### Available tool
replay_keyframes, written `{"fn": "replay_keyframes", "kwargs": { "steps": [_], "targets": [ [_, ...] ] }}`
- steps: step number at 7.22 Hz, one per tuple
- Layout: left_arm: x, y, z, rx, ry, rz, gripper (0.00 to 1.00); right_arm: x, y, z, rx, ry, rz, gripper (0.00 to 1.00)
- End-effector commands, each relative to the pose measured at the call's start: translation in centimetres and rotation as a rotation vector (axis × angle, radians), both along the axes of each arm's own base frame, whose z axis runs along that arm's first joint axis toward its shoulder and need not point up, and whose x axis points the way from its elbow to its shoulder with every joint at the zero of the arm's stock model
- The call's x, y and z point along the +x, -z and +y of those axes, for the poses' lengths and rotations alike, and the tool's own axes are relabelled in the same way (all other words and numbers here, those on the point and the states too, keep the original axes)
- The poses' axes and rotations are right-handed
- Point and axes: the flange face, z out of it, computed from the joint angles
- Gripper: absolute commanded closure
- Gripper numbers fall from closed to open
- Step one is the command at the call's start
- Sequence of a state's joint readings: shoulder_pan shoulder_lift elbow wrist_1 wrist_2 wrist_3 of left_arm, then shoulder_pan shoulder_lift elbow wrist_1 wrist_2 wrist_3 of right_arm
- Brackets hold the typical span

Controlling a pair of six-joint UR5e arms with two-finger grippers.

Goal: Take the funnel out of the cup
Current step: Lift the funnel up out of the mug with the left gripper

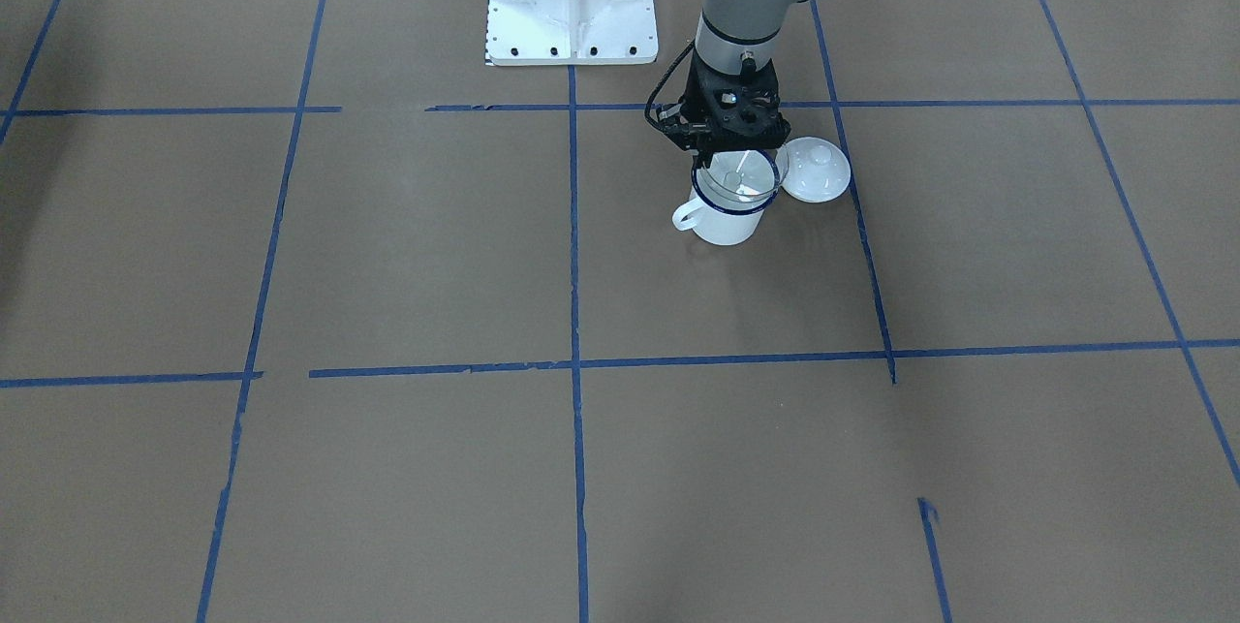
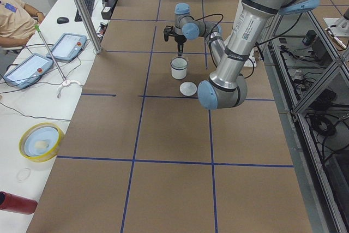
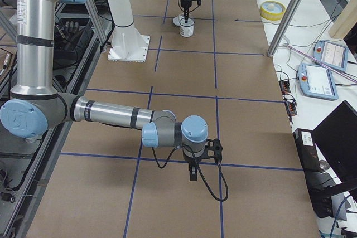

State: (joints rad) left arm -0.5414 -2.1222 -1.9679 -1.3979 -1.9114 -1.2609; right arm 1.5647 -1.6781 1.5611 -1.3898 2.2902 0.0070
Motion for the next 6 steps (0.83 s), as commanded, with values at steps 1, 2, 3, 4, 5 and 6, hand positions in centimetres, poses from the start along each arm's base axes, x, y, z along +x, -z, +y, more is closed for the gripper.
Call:
{"fn": "replay_keyframes", "kwargs": {
  "steps": [1,2,3,4,5,6],
  "targets": [
    [-4.3,3.9,2.0,0.019,0.005,0.028,1.0,0.0,0.0,0.0,0.0,-0.001,0.0,0.0],
    [-6.3,6.3,0.9,0.026,0.046,0.047,1.0,0.0,0.0,0.0,0.0,-0.001,0.0,0.0],
    [-8.5,7.6,-1.3,0.027,0.121,0.064,1.0,0.0,0.0,0.0,0.001,0.001,0.0,0.0],
    [-10.3,7.5,-3.2,-0.014,0.236,0.068,1.0,0.0,0.0,0.0,0.001,0.001,0.0,0.0],
    [-10.8,7.4,-4.7,-0.012,0.396,0.1,1.0,0.0,0.0,0.0,0.001,0.001,0.0,0.0],
    [-9.6,6.9,-6.9,-0.019,0.533,0.154,1.0,0.0,0.0,0.0,0.0,0.0,0.0,0.0]
  ]
}}
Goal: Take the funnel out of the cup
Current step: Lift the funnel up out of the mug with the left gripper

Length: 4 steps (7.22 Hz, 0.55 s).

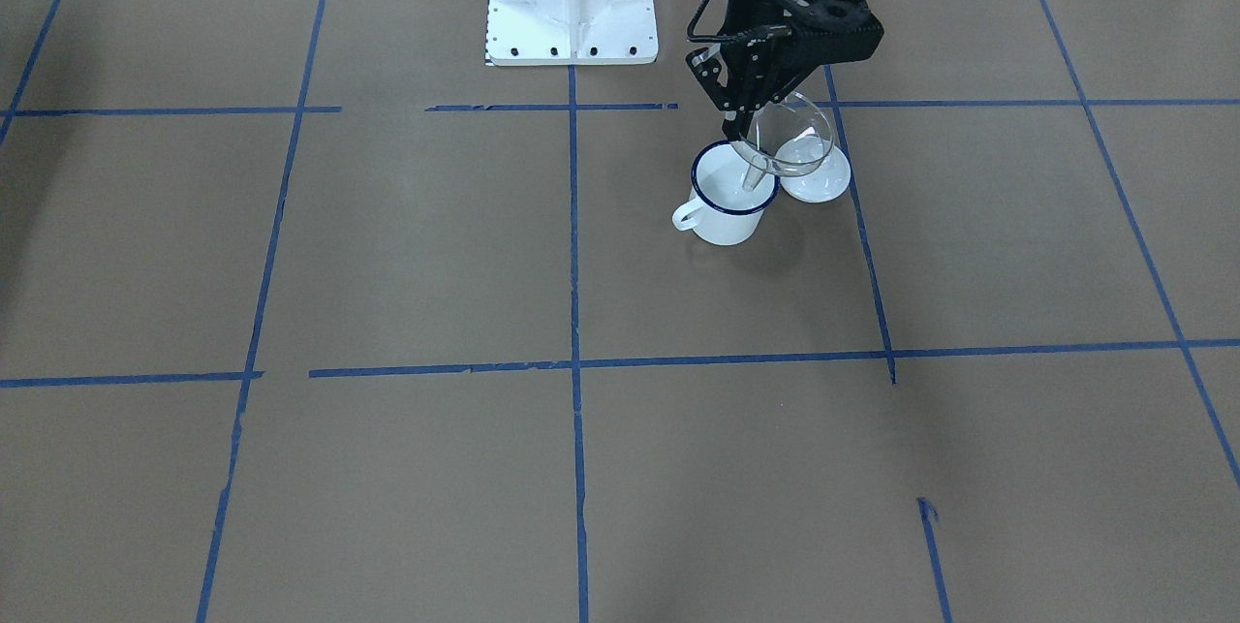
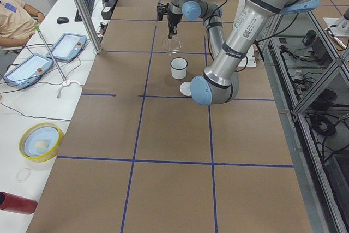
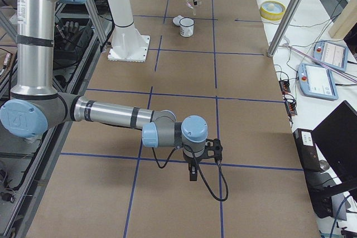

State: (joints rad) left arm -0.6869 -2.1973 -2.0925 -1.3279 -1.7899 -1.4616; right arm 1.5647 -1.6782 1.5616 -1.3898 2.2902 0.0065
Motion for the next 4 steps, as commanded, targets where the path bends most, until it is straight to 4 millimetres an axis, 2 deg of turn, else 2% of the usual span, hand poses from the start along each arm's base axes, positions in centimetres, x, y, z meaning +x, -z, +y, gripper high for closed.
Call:
{"fn": "replay_keyframes", "kwargs": {
  "steps": [1,3,4],
  "targets": [
    [1.3,-0.9,-5.3,0.005,0.326,0.159,1.0,0.0,-0.1,0.0,-0.002,-0.001,0.0,0.0],
    [3.8,-5.5,-10.4,-0.01,0.534,0.276,1.0,0.0,-0.1,0.0,-0.002,-0.001,0.0,0.0],
    [5.5,-8.9,-13.1,-0.009,0.621,0.306,1.0,0.0,0.0,0.0,-0.001,-0.001,0.0,0.0]
  ]
}}
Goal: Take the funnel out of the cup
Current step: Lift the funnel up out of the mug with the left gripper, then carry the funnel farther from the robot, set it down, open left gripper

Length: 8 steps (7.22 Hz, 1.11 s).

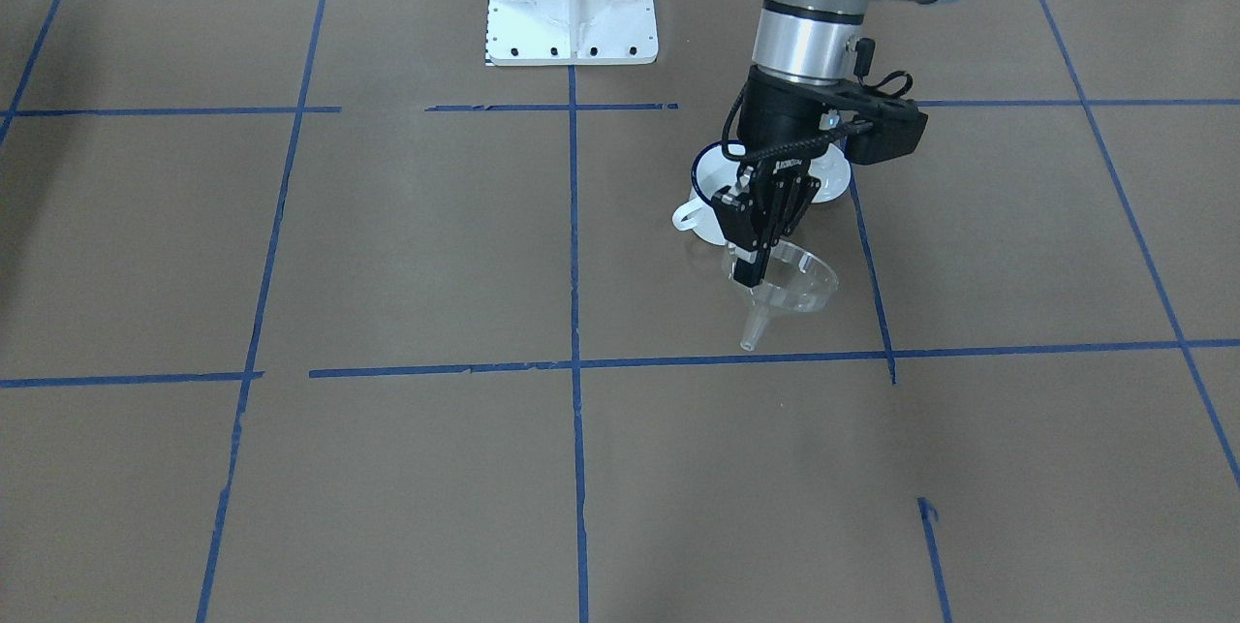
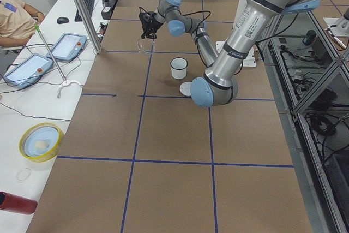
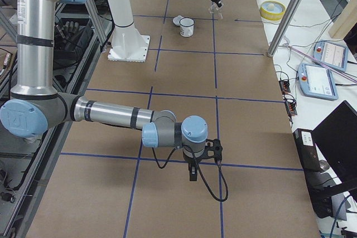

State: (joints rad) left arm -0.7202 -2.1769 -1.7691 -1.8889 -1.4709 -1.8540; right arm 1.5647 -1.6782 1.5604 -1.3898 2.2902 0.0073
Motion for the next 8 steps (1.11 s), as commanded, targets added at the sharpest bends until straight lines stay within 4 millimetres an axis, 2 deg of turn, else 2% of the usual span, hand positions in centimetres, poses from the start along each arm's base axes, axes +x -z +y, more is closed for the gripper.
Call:
{"fn": "replay_keyframes", "kwargs": {
  "steps": [1,2,3,4,6,7,8],
  "targets": [
    [3.2,-8.0,-5.6,0.007,0.192,0.077,1.0,0.0,0.1,0.0,0.001,0.0,0.0,0.0],
    [4.1,-11.3,-7.1,0.038,0.244,0.097,1.0,0.0,0.0,0.0,-0.001,0.0,0.0,0.0],
    [4.7,-13.0,-7.7,0.033,0.251,0.095,1.0,0.0,0.1,0.0,0.002,0.001,0.0,0.0],
    [5.0,-13.7,-7.9,0.021,0.255,0.092,1.0,0.0,0.1,0.0,0.001,0.0,0.0,0.0],
    [5.8,-16.2,-8.5,0.018,0.263,0.099,1.0,0.0,0.1,0.0,0.001,0.0,0.0,0.0],
    [5.8,-16.6,-8.5,0.019,0.262,0.102,0.97,0.0,0.1,0.0,0.001,0.0,0.0,0.0],
    [5.8,-16.6,-8.5,0.02,0.261,0.101,0.74,0.0,0.0,0.0,0.0,0.001,0.0,0.0]
  ]
}}
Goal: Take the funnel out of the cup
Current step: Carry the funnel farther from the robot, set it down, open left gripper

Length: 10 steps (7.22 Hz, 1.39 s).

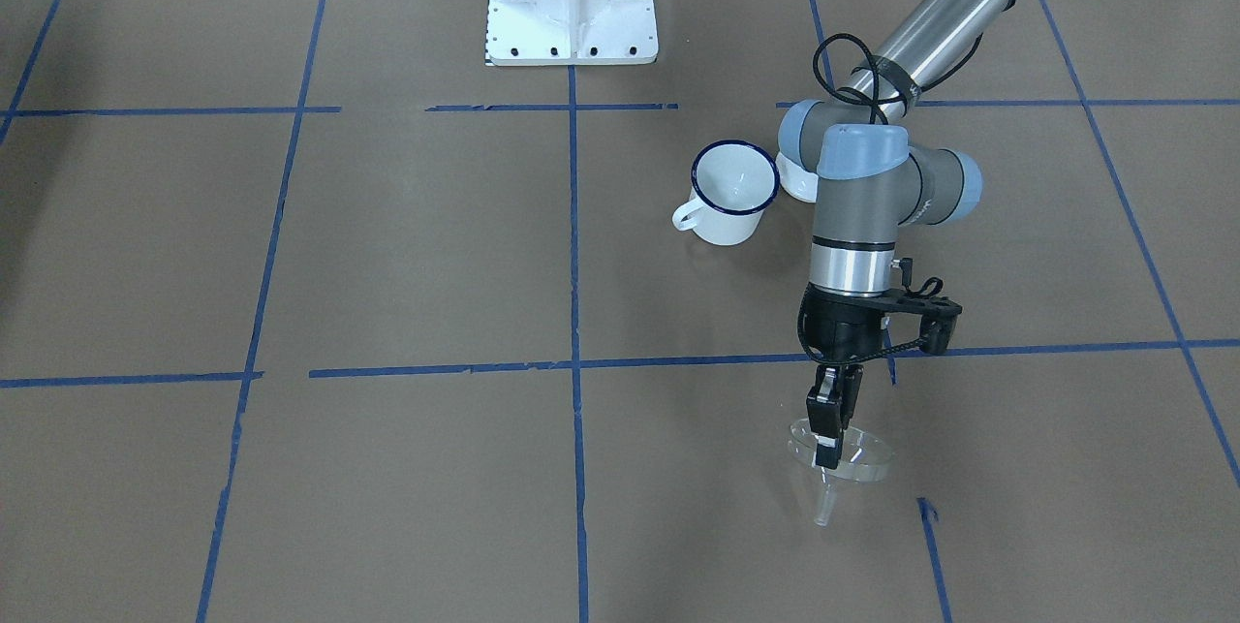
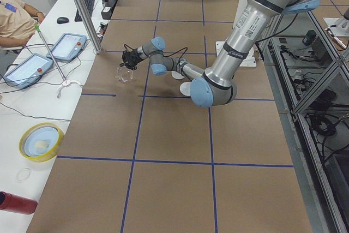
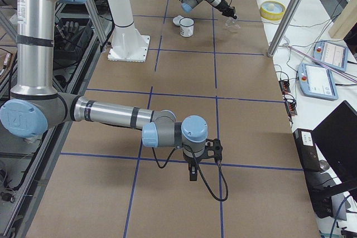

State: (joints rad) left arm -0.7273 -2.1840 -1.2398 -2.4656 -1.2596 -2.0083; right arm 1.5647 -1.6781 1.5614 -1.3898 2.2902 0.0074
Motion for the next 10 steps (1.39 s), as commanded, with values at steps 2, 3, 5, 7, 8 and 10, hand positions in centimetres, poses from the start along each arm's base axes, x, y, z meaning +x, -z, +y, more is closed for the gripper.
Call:
{"fn": "replay_keyframes", "kwargs": {
  "steps": [2,3,5,7,8,10],
  "targets": [
    [0.1,-0.3,-0.1,0.005,-0.003,-0.005,0.48,0.0,0.0,0.0,0.0,0.0,0.0,0.0],
    [0.1,-0.2,0.0,0.008,-0.005,-0.004,0.37,0.0,0.0,0.0,0.001,0.001,0.0,0.0],
    [-1.7,2.9,0.5,0.097,-0.046,-0.053,0.19,0.0,0.0,0.0,0.001,0.001,0.0,0.0],
    [-5.2,5.1,4.1,0.142,-0.279,-0.128,0.19,0.0,-0.1,0.0,-0.001,0.001,0.0,0.0],
    [-8.4,7.0,7.2,0.154,-0.383,-0.202,0.19,0.0,0.0,0.0,0.001,0.001,0.0,0.0],
    [-13.1,10.3,13.3,0.131,-0.615,-0.356,0.19,0.0,-0.1,0.0,-0.001,0.001,0.0,0.0]
  ]
}}
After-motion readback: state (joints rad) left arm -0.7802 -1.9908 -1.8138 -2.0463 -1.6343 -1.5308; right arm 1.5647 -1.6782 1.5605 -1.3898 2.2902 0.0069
